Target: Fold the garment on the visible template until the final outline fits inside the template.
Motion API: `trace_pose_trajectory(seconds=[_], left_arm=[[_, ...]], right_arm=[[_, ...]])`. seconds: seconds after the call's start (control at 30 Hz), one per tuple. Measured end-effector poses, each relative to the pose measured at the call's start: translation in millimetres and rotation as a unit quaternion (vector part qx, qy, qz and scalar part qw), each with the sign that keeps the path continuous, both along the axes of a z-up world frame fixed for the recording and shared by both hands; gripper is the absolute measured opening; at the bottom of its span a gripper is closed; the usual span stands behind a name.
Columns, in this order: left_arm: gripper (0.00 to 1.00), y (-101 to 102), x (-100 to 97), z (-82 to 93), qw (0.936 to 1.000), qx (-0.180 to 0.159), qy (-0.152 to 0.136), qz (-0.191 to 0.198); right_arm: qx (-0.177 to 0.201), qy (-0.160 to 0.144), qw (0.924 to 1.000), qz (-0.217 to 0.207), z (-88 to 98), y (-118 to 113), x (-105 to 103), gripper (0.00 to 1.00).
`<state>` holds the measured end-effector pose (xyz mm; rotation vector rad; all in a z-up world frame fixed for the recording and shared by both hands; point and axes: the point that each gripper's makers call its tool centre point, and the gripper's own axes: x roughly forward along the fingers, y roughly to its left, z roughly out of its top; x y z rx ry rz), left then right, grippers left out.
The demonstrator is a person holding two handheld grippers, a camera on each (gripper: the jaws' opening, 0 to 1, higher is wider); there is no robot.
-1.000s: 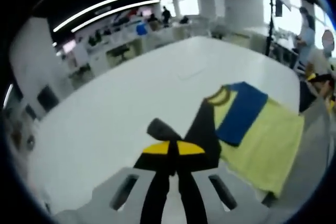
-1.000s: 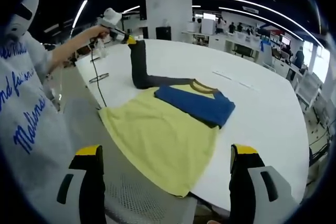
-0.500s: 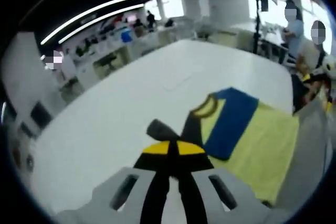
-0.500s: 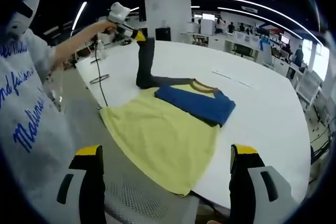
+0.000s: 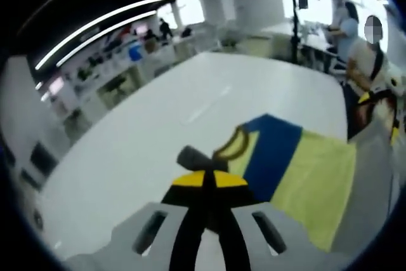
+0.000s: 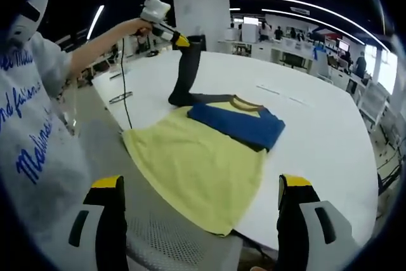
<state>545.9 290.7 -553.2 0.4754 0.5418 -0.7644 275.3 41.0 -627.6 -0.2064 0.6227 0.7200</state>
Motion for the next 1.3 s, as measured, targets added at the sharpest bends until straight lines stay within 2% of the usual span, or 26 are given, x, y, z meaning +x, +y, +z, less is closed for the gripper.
trace_pose_trajectory(seconds=[0.63, 0.67, 0.77, 1.13, 1.3], left_arm=[[0.00, -91.5, -11.6, 5.7, 0.9971, -0.007, -0.002, -0.076], [0.00, -97.3, -7.7, 6.0, 0.9966, -0.009, -0.002, -0.082], [0.00, -111.6, -9.2, 2.8, 0.9955, -0.010, 0.001, -0.095], [0.00, -136.9, -12.7, -18.9, 0.9928, -0.003, 0.021, -0.118], [0.00, -143.3, -5.6, -30.3, 0.9919, 0.004, 0.028, -0.123]], right_arm=[[0.012, 0.003, 0.9999, -0.010, -5.2, -5.1, -4.4, 1.00], [0.013, 0.003, 0.9998, -0.011, -5.6, -5.2, -4.8, 1.00], [0.015, 0.003, 0.9998, -0.012, -6.5, -5.3, -6.4, 1.00], [0.017, 0.010, 0.9997, -0.017, -12.7, -9.4, -7.7, 1.00], [0.020, 0.013, 0.9996, -0.015, -15.0, -8.1, -7.2, 1.00]])
